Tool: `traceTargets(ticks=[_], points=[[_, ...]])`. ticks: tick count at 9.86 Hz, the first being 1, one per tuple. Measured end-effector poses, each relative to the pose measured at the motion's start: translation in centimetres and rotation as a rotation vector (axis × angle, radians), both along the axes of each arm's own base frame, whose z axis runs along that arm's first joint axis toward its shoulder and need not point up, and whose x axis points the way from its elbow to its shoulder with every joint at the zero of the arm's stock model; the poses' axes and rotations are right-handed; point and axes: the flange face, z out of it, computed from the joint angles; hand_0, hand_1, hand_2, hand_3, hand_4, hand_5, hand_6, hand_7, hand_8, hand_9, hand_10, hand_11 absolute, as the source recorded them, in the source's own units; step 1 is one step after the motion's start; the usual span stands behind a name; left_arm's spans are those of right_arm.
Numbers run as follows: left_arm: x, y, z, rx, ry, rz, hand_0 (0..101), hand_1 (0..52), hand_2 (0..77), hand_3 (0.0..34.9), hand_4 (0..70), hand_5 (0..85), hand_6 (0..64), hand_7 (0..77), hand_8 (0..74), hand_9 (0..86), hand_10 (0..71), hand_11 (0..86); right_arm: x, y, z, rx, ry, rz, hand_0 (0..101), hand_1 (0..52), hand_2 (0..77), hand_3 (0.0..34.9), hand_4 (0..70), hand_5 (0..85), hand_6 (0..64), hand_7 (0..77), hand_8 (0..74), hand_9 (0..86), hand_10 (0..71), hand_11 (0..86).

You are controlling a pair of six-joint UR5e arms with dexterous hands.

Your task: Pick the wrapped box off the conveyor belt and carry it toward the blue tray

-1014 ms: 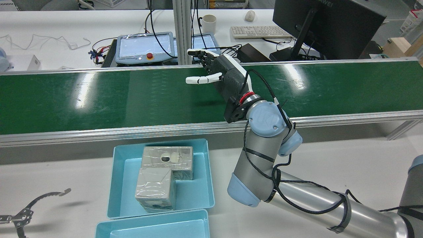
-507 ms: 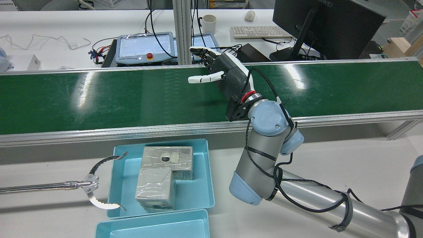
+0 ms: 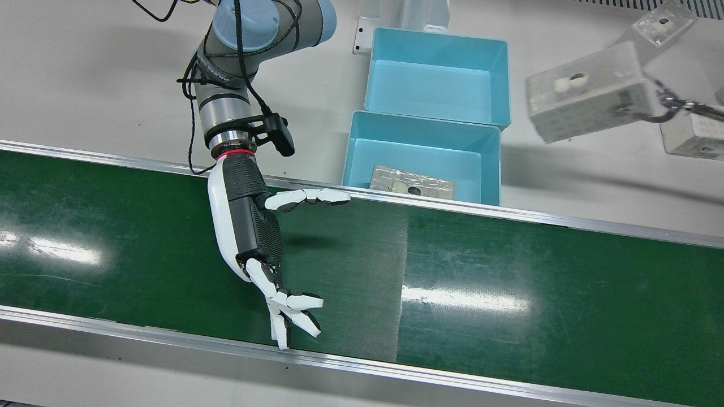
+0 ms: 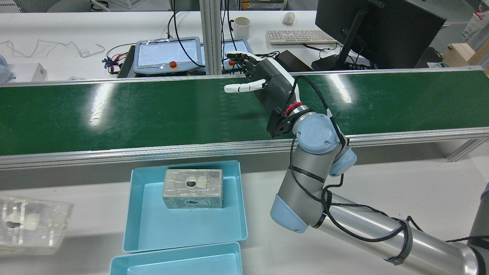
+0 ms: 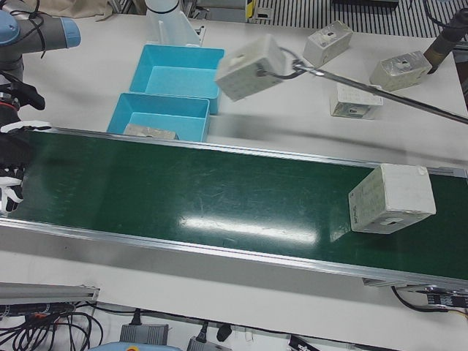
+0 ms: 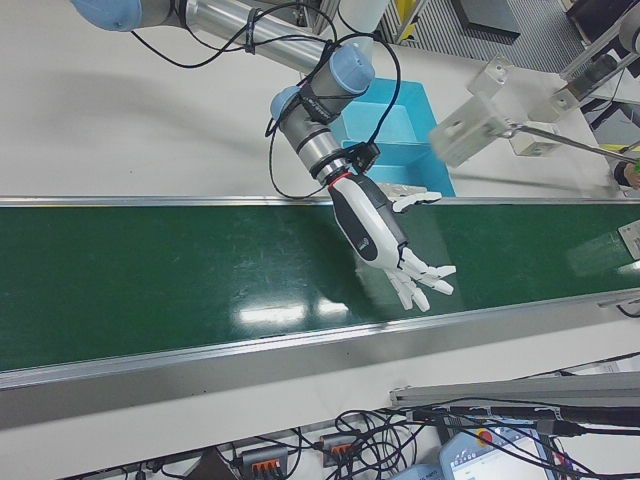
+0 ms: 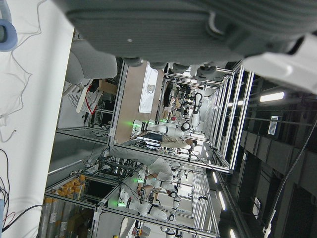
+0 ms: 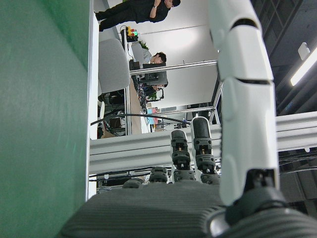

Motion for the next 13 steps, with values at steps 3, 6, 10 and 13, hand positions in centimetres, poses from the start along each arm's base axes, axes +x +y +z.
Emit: traceTargets(ticks=[3, 6, 10, 13], points=[[0.00, 0.00, 0.00, 0.000, 0.000, 0.000, 0, 0.0, 0.5, 0.0, 0.0, 1.1, 0.0, 0.0, 0.5, 0.0, 0.5, 0.5, -0.11, -0.13, 0.50, 0.010, -0.007, 0.003, 50, 17.5, 15.3, 0.0, 16.4, 27.8, 9.8, 10.4, 2.2, 6.0, 0.0, 1.1], [0.00, 0.00, 0.00, 0.000, 0.000, 0.000, 0, 0.0, 1.1, 0.0, 0.0, 1.1, 0.5, 0.5, 0.5, 0.0, 0.5, 0.5, -0.10, -0.06, 0.31, 0.017, -0.014, 0.001, 50, 17.5, 16.4, 0.0, 17.5, 27.8, 9.8, 10.4, 2.7, 5.4, 0.0, 1.1], [0.00, 0.00, 0.00, 0.000, 0.000, 0.000, 0, 0.0, 0.5, 0.0, 0.0, 1.1, 0.5, 0.5, 0.5, 0.5, 0.5, 0.5, -0.19, -0.02, 0.03, 0.021, -0.018, 0.000, 50, 17.5, 15.8, 0.0, 18.5, 27.8, 9.8, 10.4, 2.7, 5.4, 0.0, 1.1], [0.00, 0.00, 0.00, 0.000, 0.000, 0.000, 0, 0.0, 0.5, 0.0, 0.0, 1.1, 0.5, 0.0, 0.5, 0.5, 0.5, 0.5, -0.27, -0.02, 0.00, 0.021, -0.019, 0.001, 50, 17.5, 16.4, 0.0, 18.5, 27.8, 9.8, 10.4, 2.7, 5.4, 0.0, 1.1]])
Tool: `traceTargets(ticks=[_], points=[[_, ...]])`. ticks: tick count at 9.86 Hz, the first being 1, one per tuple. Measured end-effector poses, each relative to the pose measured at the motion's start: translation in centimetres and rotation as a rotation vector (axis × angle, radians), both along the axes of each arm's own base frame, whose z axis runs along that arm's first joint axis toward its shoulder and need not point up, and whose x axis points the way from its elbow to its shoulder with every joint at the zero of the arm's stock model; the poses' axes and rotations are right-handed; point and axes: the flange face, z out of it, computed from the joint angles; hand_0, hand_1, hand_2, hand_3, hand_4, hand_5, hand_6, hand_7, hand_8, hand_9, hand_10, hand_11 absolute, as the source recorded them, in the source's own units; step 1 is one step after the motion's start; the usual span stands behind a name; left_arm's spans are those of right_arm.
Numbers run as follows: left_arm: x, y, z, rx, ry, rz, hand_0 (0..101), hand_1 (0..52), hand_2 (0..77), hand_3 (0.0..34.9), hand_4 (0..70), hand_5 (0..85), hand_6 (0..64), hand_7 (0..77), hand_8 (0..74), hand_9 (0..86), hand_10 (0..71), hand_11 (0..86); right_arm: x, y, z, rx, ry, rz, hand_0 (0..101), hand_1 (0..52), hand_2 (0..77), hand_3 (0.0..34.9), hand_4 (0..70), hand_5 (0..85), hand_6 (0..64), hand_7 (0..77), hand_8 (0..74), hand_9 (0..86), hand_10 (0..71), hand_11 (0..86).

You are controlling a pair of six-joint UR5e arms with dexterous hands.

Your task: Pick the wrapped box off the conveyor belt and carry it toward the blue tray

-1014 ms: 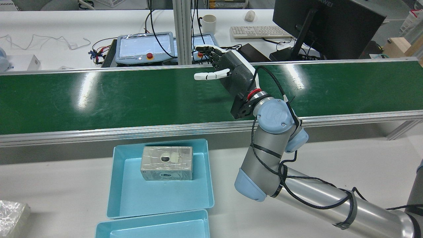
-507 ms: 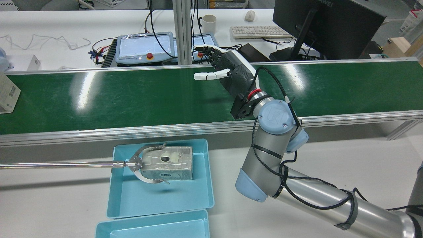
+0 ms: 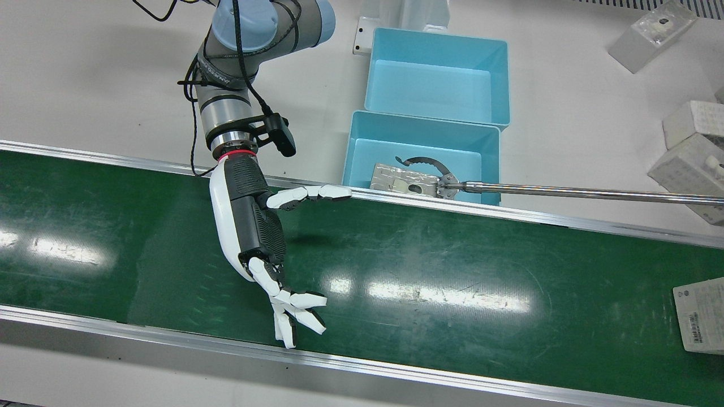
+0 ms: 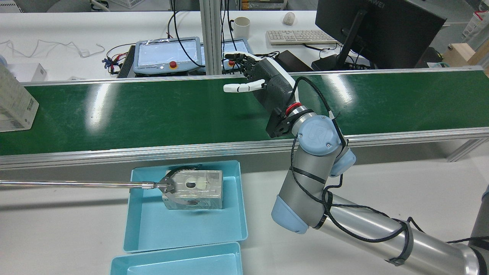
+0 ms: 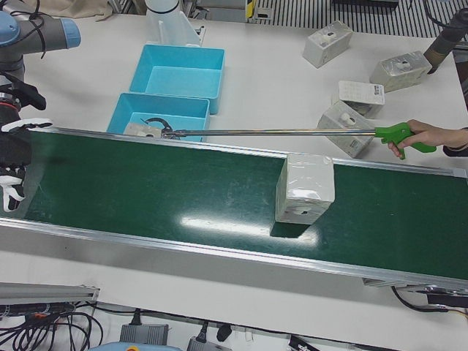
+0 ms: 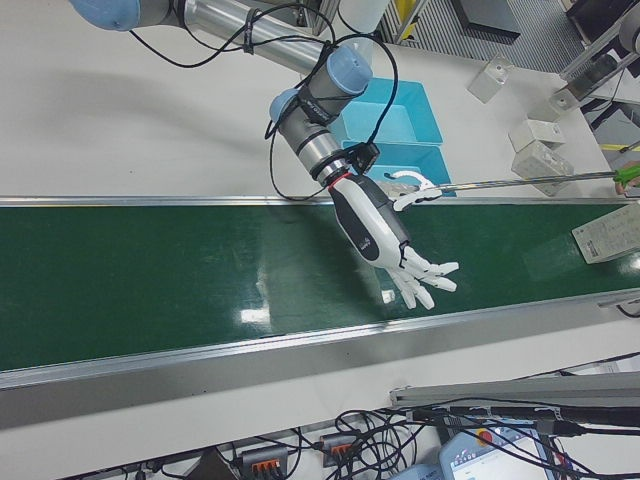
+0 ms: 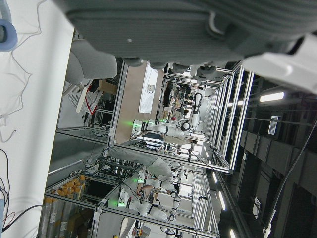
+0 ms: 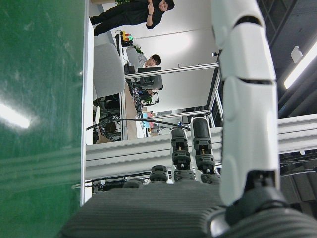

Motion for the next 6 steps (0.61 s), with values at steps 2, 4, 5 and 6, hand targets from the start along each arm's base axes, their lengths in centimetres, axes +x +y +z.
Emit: traceTargets(ticks=[2, 4, 5, 6], points=[[0.00, 0.00, 0.00, 0.000, 0.000, 0.000, 0, 0.0, 0.5, 0.0, 0.0, 1.1, 0.5, 0.5, 0.5, 0.5, 0.5, 0.5, -0.08, 0.01, -0.15, 0.002, -0.002, -0.001, 50, 15.8, 13.6, 0.0, 14.2, 26.7, 8.7, 8.7, 2.7, 5.4, 0.0, 1.1], [0.00, 0.00, 0.00, 0.000, 0.000, 0.000, 0, 0.0, 0.5, 0.0, 0.0, 1.1, 0.0, 0.5, 0.5, 0.0, 0.5, 0.5, -0.19, -0.01, -0.56, 0.007, -0.005, -0.003, 50, 15.8, 14.2, 0.0, 16.4, 26.7, 8.7, 9.3, 2.7, 5.4, 0.0, 1.1], [0.00, 0.00, 0.00, 0.000, 0.000, 0.000, 0, 0.0, 0.5, 0.0, 0.0, 1.1, 0.0, 0.5, 0.5, 0.5, 0.5, 0.5, -0.25, 0.01, -0.64, 0.008, -0.004, -0.004, 50, 15.8, 14.2, 0.0, 16.4, 26.7, 8.7, 9.3, 2.7, 5.4, 0.0, 1.1], [0.00, 0.00, 0.00, 0.000, 0.000, 0.000, 0, 0.0, 0.5, 0.0, 0.0, 1.1, 0.5, 0.0, 0.5, 0.5, 0.5, 0.5, -0.29, 0.02, -0.66, 0.008, -0.004, -0.004, 50, 15.3, 14.7, 0.0, 16.4, 27.3, 8.7, 9.8, 2.7, 5.4, 0.0, 1.1]])
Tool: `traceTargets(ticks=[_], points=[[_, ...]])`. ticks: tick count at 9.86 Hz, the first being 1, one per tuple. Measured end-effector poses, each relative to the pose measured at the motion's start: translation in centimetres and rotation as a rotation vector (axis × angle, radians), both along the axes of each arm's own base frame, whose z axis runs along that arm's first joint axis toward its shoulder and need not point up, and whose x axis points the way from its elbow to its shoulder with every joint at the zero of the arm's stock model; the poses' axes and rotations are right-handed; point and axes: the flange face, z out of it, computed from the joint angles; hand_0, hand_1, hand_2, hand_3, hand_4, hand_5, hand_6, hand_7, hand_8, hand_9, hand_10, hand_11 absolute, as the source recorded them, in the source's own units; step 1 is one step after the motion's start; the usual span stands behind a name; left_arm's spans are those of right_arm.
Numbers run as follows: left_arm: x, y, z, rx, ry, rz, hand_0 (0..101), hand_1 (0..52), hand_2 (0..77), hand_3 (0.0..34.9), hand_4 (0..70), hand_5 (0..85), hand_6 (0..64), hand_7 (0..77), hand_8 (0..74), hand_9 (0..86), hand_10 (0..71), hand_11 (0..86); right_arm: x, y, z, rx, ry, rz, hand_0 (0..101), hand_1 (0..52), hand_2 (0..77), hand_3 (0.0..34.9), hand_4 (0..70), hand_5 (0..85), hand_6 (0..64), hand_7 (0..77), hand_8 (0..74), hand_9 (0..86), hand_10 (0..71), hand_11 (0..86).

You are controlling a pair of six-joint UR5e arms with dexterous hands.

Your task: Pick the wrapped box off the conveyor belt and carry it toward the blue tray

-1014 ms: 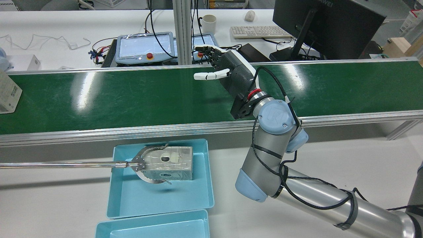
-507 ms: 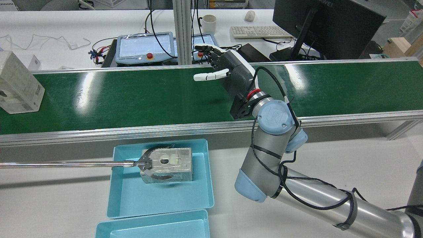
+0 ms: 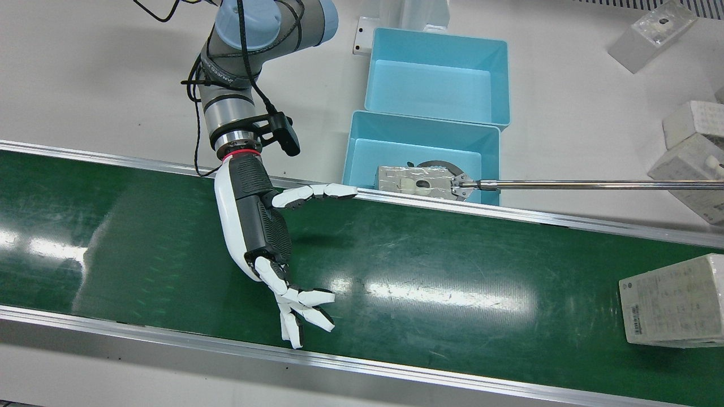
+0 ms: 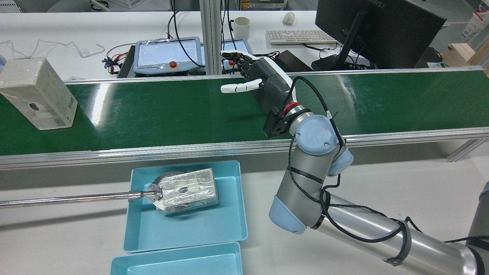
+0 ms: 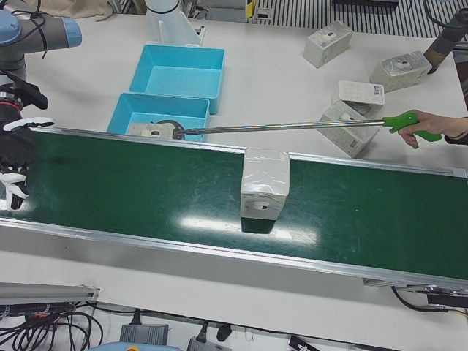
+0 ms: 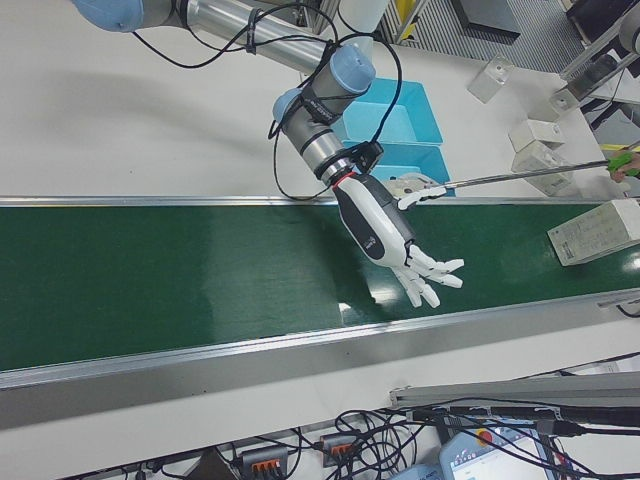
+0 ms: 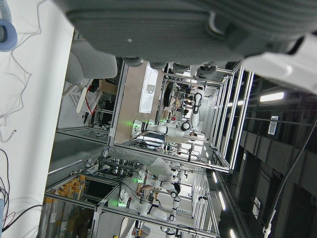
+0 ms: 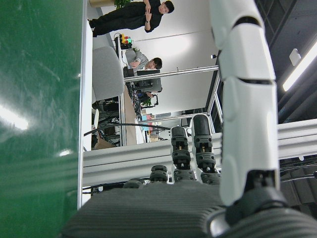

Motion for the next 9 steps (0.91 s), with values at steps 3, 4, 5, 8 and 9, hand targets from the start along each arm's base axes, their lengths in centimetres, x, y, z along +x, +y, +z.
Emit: traceTargets(ticks=[3, 4, 5, 8, 9], points=[[0.00, 0.00, 0.00, 0.000, 0.000, 0.000, 0, 0.0, 1.1, 0.0, 0.0, 1.1, 0.5, 0.0, 0.5, 0.5, 0.5, 0.5, -0.19, 0.11, 0.13, -0.002, 0.002, -0.001, 50, 15.8, 14.2, 0.0, 16.9, 27.3, 9.3, 10.4, 2.7, 5.4, 0.0, 1.1], [0.00, 0.00, 0.00, 0.000, 0.000, 0.000, 0, 0.0, 0.5, 0.0, 0.0, 1.1, 0.5, 0.0, 0.5, 0.5, 0.5, 0.5, -0.26, 0.17, 0.18, -0.003, 0.003, -0.002, 50, 15.8, 14.2, 0.0, 16.9, 27.3, 9.3, 10.4, 2.7, 5.4, 0.0, 1.1], [0.00, 0.00, 0.00, 0.000, 0.000, 0.000, 0, 0.0, 0.5, 0.0, 0.0, 1.1, 0.5, 0.0, 0.5, 0.5, 0.5, 0.5, -0.32, 0.20, 0.18, -0.003, 0.003, -0.002, 50, 15.8, 14.2, 0.0, 16.9, 27.3, 9.3, 10.4, 2.7, 5.4, 0.0, 1.1], [0.00, 0.00, 0.00, 0.000, 0.000, 0.000, 0, 0.0, 0.5, 0.0, 0.0, 1.1, 0.5, 0.0, 0.5, 0.5, 0.5, 0.5, -0.36, 0.25, 0.10, -0.002, 0.001, -0.002, 50, 15.8, 14.2, 0.8, 16.9, 27.3, 9.3, 10.4, 2.7, 5.4, 0.0, 1.1], [0.00, 0.00, 0.00, 0.000, 0.000, 0.000, 0, 0.0, 0.5, 0.0, 0.0, 1.1, 0.0, 0.0, 0.5, 0.0, 0.5, 0.5, -0.38, 0.28, 0.10, -0.002, 0.001, -0.003, 50, 15.8, 14.2, 0.8, 16.9, 27.3, 9.3, 10.4, 2.7, 5.4, 0.0, 1.1]])
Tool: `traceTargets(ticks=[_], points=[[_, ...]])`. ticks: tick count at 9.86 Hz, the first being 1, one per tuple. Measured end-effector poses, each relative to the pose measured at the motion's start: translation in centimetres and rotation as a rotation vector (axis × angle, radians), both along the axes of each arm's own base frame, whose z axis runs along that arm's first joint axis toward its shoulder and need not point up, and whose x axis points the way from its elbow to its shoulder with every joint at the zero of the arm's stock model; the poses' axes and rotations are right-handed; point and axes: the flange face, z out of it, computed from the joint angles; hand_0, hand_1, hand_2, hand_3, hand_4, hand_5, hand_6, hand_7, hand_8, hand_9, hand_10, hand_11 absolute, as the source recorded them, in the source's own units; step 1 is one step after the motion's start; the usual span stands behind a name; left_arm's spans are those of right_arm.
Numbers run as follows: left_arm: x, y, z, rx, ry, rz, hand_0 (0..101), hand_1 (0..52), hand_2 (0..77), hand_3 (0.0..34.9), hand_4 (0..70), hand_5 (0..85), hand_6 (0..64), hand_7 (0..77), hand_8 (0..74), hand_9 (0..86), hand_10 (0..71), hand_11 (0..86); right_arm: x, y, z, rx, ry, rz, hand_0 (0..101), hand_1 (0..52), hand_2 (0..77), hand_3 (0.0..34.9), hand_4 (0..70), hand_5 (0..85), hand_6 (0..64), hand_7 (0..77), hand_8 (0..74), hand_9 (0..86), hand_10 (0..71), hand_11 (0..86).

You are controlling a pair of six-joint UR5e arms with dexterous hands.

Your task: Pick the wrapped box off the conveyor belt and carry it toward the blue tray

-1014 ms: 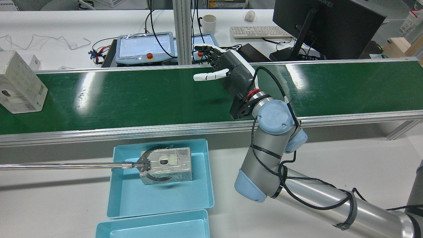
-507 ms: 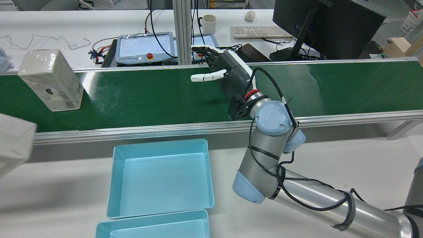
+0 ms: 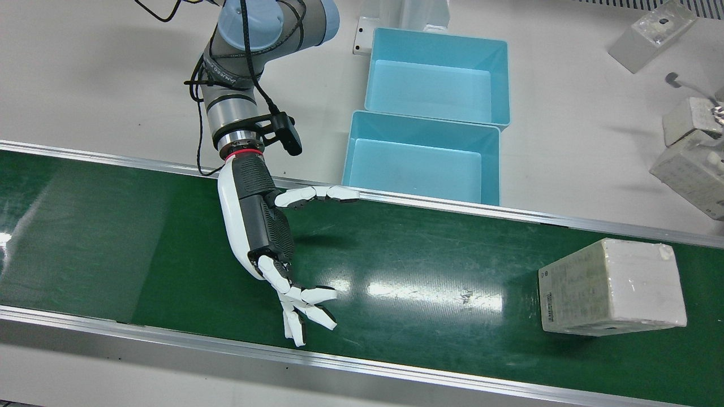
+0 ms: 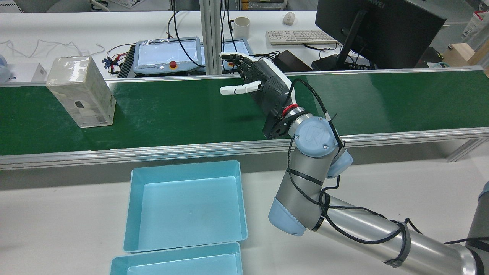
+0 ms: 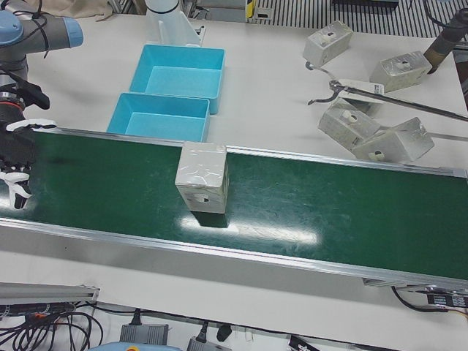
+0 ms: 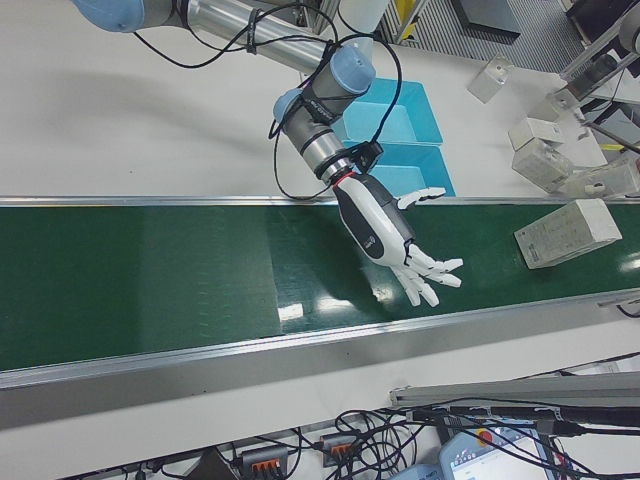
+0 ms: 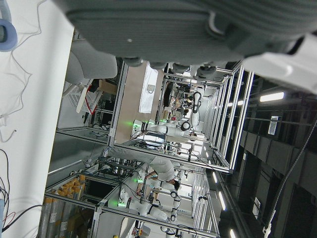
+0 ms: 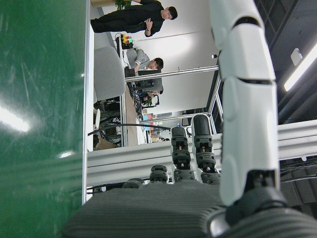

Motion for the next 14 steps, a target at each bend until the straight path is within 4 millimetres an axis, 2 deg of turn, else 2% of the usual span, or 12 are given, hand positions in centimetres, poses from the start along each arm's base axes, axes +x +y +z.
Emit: traceTargets(ticks=[2, 4, 8, 9, 10, 11, 14], points=[[0.0, 0.0, 0.0, 0.000, 0.000, 0.000, 0, 0.0, 1.1, 0.0, 0.0, 1.1, 0.0, 0.5, 0.5, 0.5, 0.5, 0.5, 0.1, 0.0, 0.3, -0.003, 0.004, 0.002, 50, 17.5, 16.4, 0.0, 15.8, 28.9, 9.3, 10.4, 2.7, 5.4, 0.0, 1.1], [0.0, 0.0, 0.0, 0.000, 0.000, 0.000, 0, 0.0, 0.5, 0.0, 0.0, 1.1, 0.0, 0.0, 0.5, 0.0, 0.5, 0.5, 0.4, -0.1, 0.9, -0.009, 0.010, 0.005, 50, 17.5, 14.2, 0.0, 13.1, 28.9, 8.2, 9.8, 1.6, 4.4, 0.0, 1.1], [0.0, 0.0, 0.0, 0.000, 0.000, 0.000, 0, 0.0, 0.5, 0.0, 0.0, 1.1, 0.5, 0.0, 0.5, 0.0, 0.5, 0.5, 0.8, -0.3, 1.5, -0.015, 0.016, 0.005, 50, 16.4, 14.2, 0.0, 14.2, 30.5, 8.2, 8.7, 1.6, 4.4, 0.0, 1.1], [0.0, 0.0, 0.0, 0.000, 0.000, 0.000, 0, 0.0, 0.5, 0.0, 0.0, 1.1, 0.5, 0.0, 0.5, 0.0, 0.5, 0.5, 0.8, -0.3, 1.6, -0.015, 0.017, 0.005, 50, 17.5, 14.2, 3.1, 8.2, 28.4, 6.0, 7.6, 0.5, 2.2, 0.0, 1.1], [0.0, 0.0, 0.0, 0.000, 0.000, 0.000, 0, 0.0, 1.1, 0.0, 0.0, 1.1, 0.5, 0.0, 0.5, 0.0, 0.5, 0.5, 0.8, -0.3, 1.6, -0.015, 0.017, 0.005, 50, 17.5, 14.2, 3.1, 8.2, 28.4, 6.0, 7.6, 0.5, 2.2, 0.0, 1.1], [0.0, 0.0, 0.0, 0.000, 0.000, 0.000, 0, 0.0, 0.5, 0.0, 0.0, 1.1, 0.5, 0.0, 0.5, 0.0, 0.5, 0.5, 0.8, -0.3, 1.7, -0.016, 0.018, 0.005, 50, 16.9, 14.2, 2.6, 11.5, 27.8, 6.0, 6.0, 0.5, 2.2, 0.0, 1.1], [0.0, 0.0, 0.0, 0.000, 0.000, 0.000, 0, 0.0, 0.5, 0.0, 0.0, 1.1, 0.0, 0.5, 0.5, 0.0, 0.5, 0.5, 0.7, -0.3, 1.6, -0.015, 0.016, 0.005, 50, 16.9, 14.2, 2.7, 11.5, 27.3, 6.0, 6.5, 0.5, 3.8, 0.0, 1.1]])
